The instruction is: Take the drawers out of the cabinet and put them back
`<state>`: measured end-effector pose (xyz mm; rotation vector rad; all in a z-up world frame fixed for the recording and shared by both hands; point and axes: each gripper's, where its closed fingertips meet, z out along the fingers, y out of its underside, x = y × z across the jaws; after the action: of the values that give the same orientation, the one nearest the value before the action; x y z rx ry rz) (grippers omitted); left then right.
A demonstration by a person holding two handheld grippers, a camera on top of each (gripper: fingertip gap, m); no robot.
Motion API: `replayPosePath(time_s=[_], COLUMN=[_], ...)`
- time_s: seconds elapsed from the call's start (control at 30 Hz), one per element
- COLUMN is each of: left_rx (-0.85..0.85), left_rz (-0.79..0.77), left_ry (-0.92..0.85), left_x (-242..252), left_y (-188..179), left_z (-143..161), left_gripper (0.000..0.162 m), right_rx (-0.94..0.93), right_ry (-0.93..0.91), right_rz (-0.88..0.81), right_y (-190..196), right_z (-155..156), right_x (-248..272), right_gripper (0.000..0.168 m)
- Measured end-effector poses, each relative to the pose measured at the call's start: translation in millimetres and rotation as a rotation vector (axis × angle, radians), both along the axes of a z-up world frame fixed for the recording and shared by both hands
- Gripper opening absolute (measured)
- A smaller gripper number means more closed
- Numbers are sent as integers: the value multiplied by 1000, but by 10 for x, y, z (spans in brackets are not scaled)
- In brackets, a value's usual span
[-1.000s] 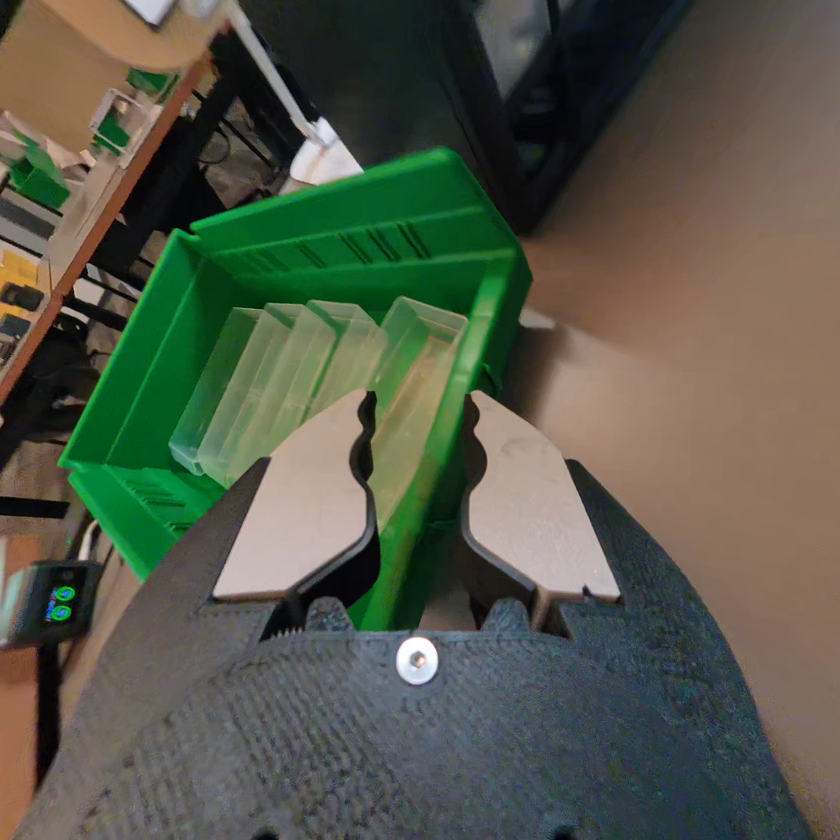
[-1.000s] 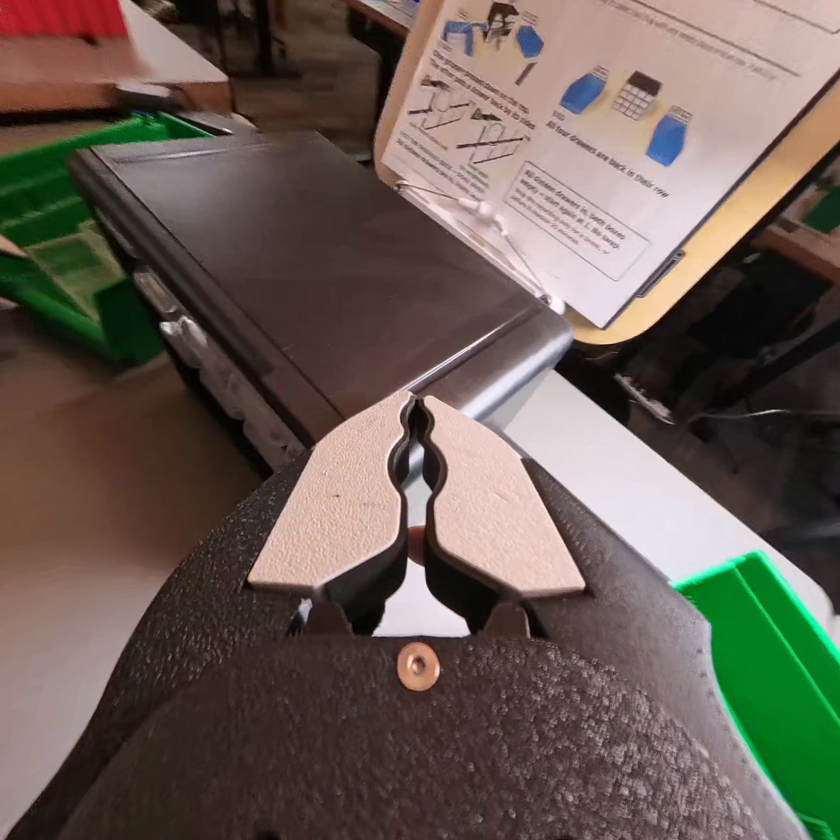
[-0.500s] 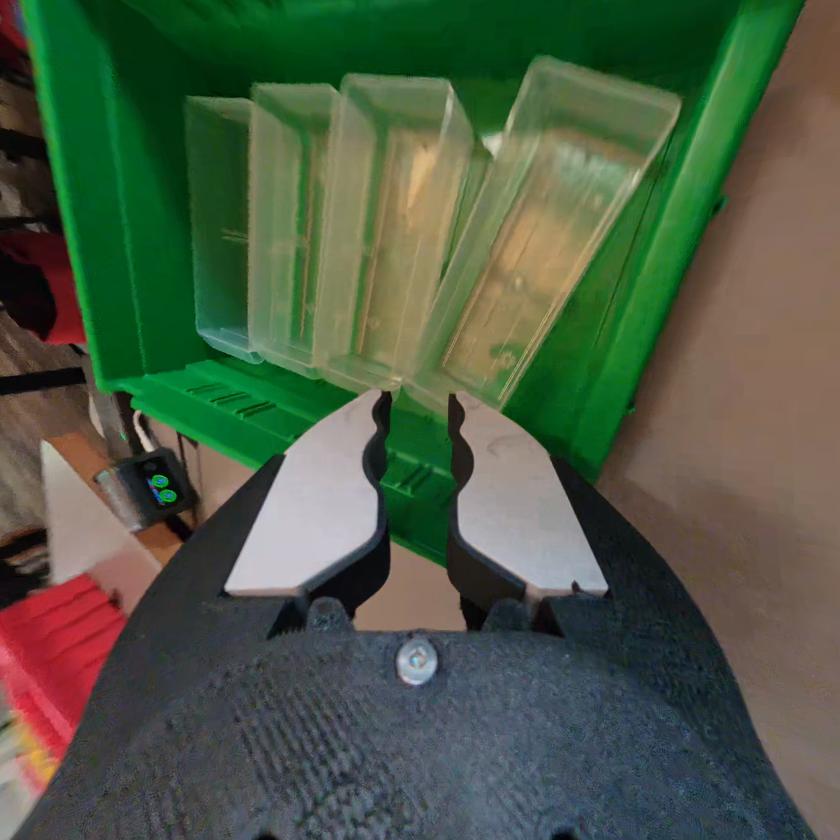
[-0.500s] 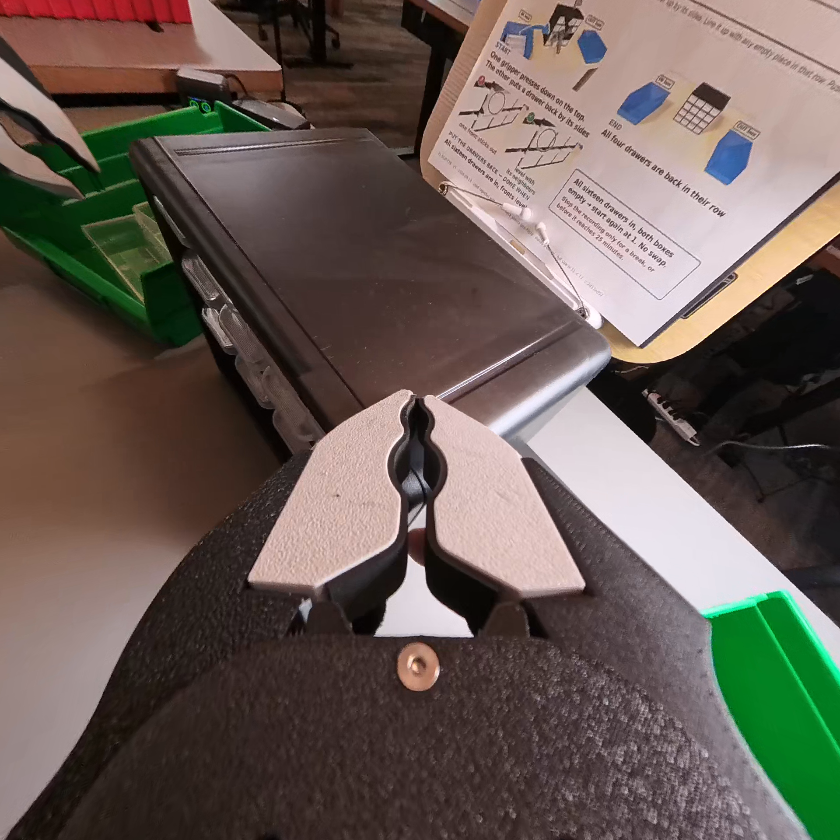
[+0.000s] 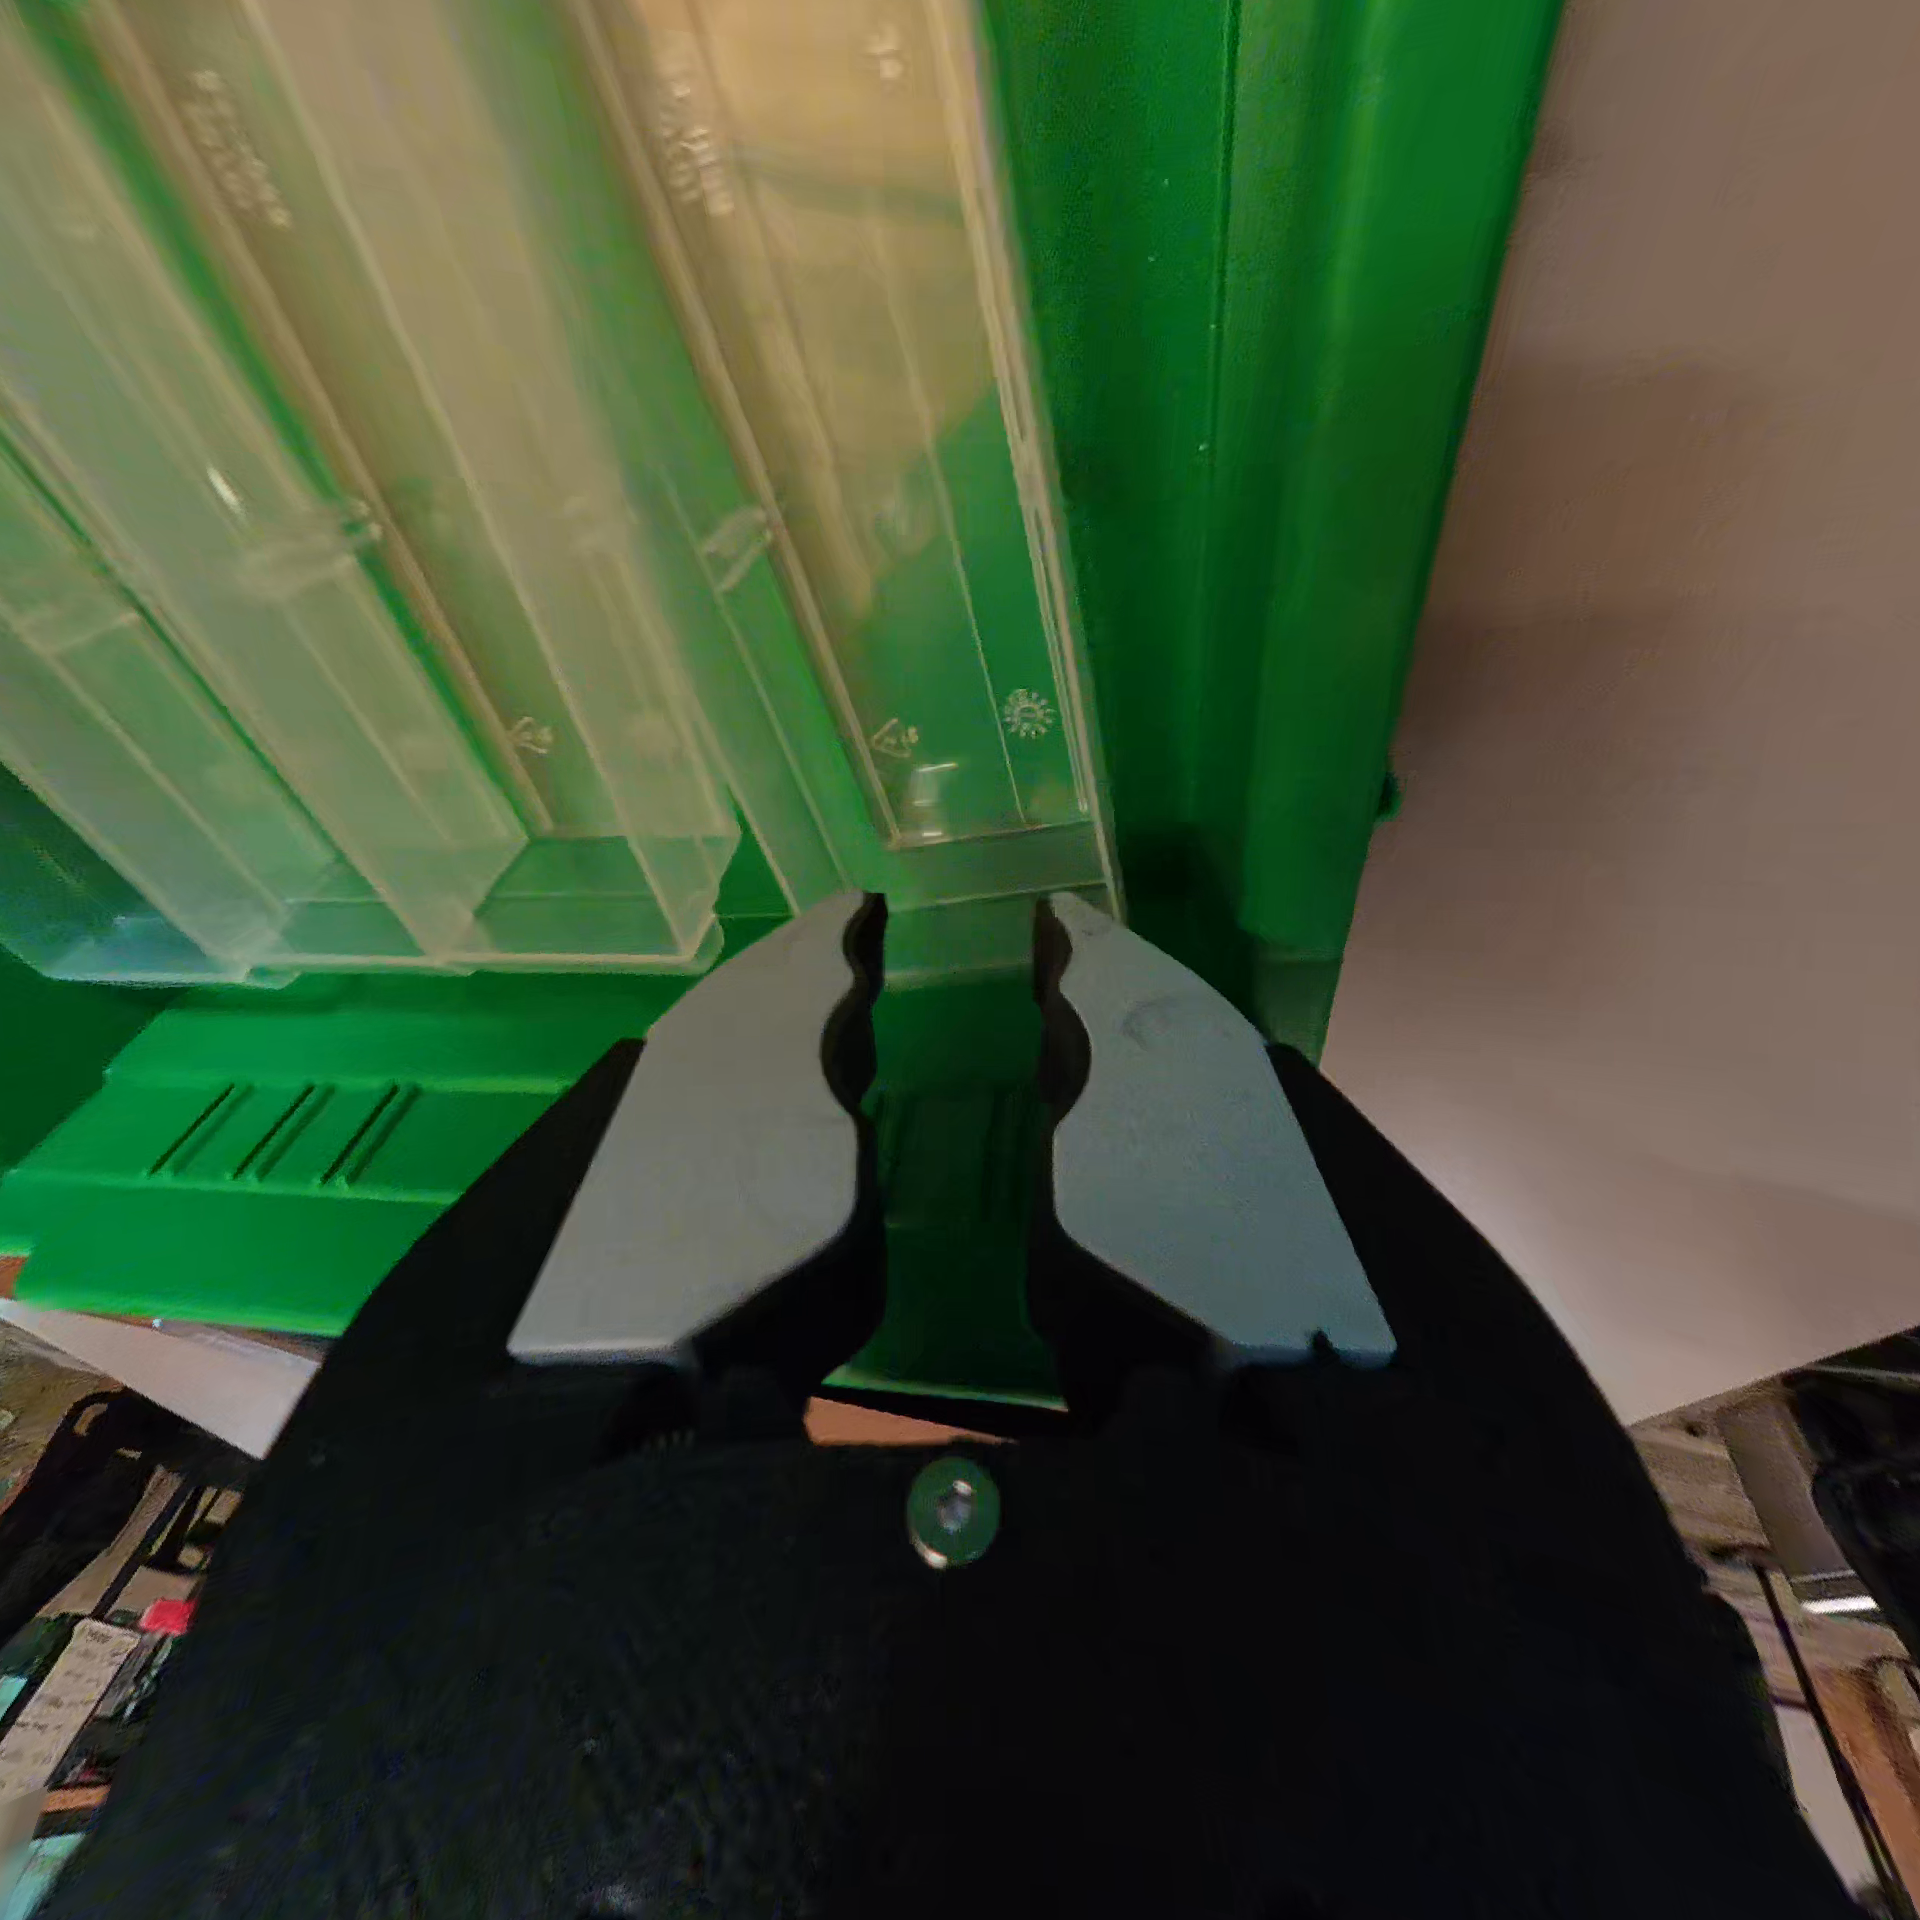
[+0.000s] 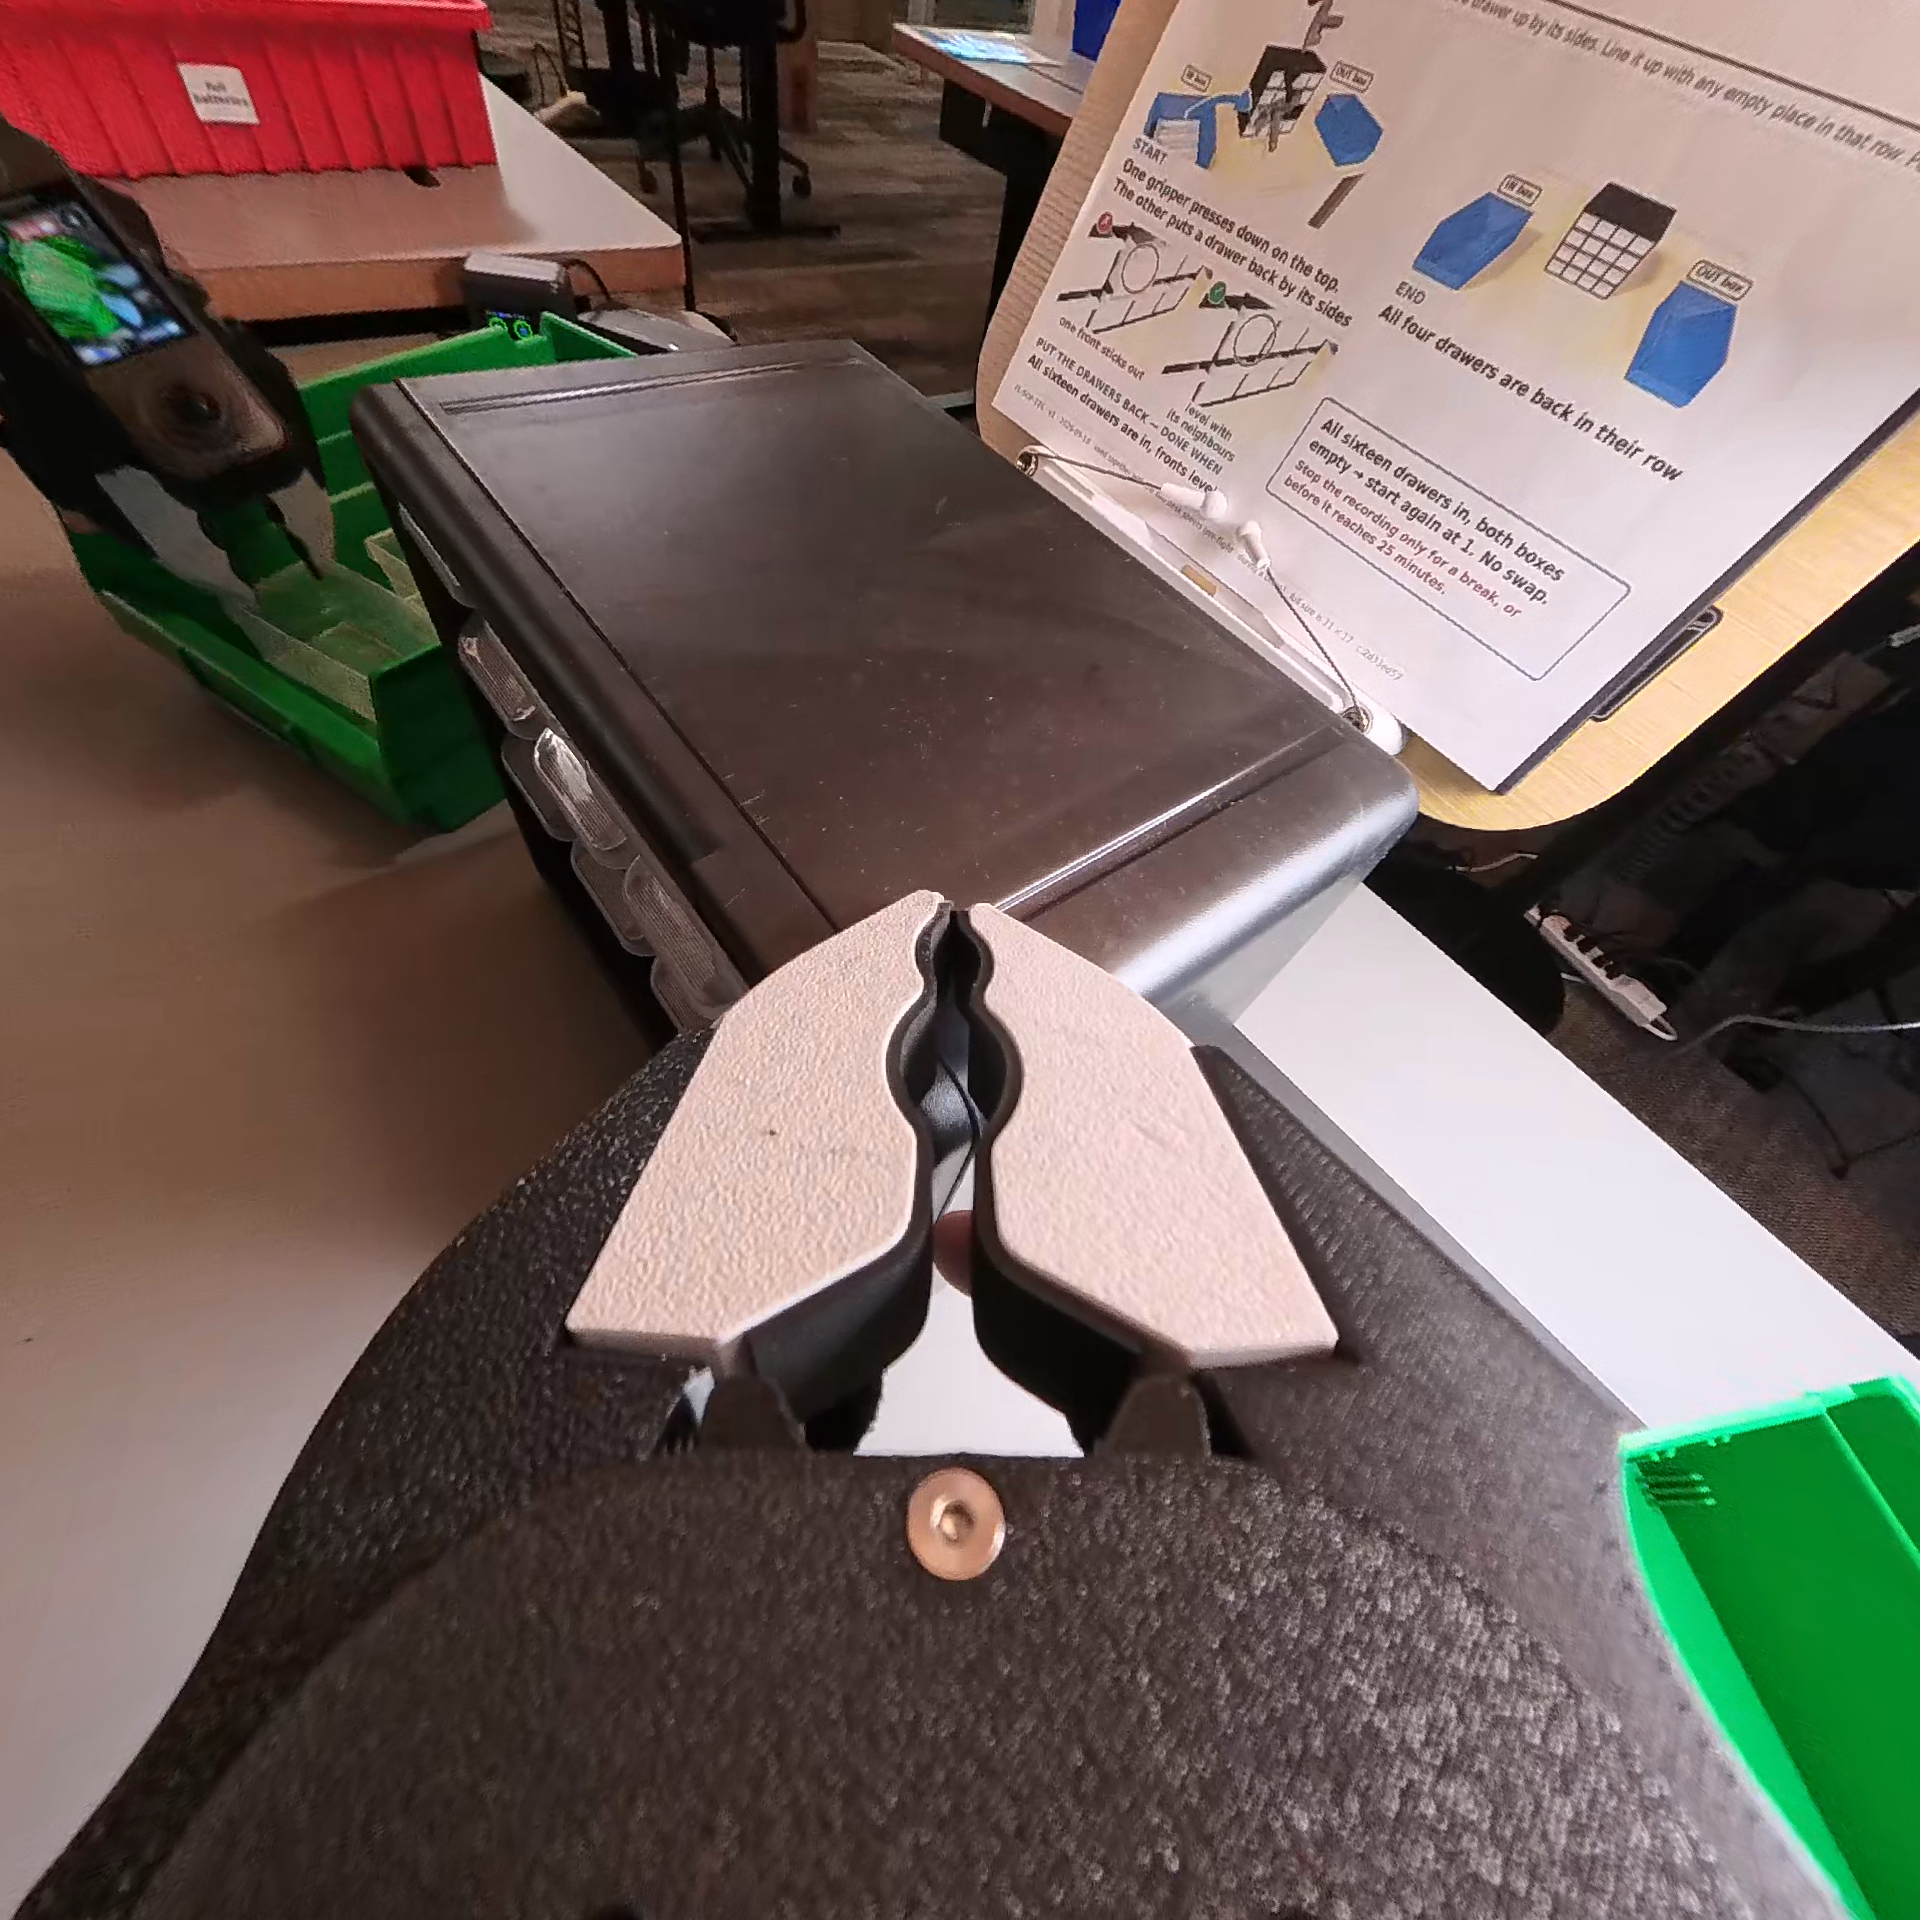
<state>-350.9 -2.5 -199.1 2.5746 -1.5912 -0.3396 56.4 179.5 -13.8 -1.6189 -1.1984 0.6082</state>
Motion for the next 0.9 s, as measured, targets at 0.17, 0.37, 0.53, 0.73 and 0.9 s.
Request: replayPosePath(time_s=[0.17, 0.37, 0.53, 0.73, 0.9], left_rx=[-30, 64, 47, -64, -183], left_rz=[78, 122, -37, -207, -344], left_ry=[-38, -253, -121, 120, 287], left_x=[96, 447, 267, 13, -79], left_y=[-48, 107, -8, -159, -192], left_z=[-102, 59, 250, 132, -11], left_gripper=[5, 9, 23, 33, 31], right_rx=[0, 2, -2, -2, -5], right_ry=[3, 5, 12, 16, 24], right_rz=[2, 0, 2, 4, 8], right_y=[-2, -3, -4, -6, -8], right_z=[0, 2, 3, 4, 3], right_x=[2, 3, 4, 4, 5], right_gripper=[0, 0, 0, 0, 0])
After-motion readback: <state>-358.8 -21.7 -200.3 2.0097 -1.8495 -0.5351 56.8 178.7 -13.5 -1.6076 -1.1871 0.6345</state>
